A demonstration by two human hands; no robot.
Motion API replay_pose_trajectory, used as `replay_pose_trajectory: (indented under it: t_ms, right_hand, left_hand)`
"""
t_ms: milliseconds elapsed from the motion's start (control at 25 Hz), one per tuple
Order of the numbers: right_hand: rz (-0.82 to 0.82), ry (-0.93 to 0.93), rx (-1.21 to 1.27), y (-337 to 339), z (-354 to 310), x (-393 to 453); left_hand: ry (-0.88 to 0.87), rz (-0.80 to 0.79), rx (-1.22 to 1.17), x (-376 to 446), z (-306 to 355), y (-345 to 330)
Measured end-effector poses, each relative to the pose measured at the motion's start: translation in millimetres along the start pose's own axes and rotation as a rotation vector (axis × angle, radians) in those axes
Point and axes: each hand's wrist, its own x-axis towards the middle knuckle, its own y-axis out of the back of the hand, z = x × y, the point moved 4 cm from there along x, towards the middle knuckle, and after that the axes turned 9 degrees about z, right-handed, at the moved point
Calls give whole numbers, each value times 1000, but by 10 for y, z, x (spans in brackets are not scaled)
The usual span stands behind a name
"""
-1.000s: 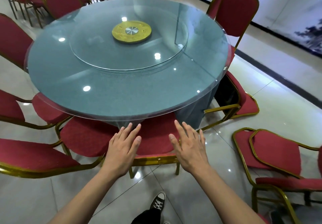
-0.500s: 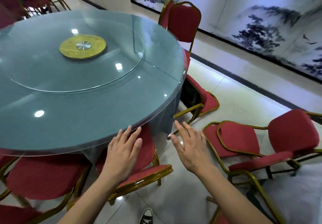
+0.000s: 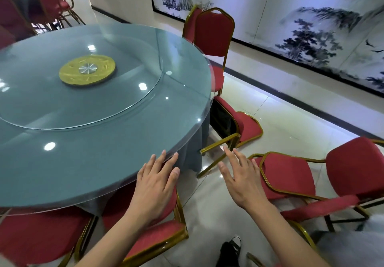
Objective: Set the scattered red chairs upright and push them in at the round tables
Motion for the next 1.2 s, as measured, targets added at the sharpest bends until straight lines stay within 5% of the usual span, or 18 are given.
replay_pose_trajectory:
  t_ms: [640,1200]
  right_hand:
    - [54,13,24,985,2204,1383]
    - [131,-39,31,1442,3154,2730]
  left_hand:
    - [39,-15,54,1178,2070,-1104]
    - [-68,11,6,2799,3155,-1715]
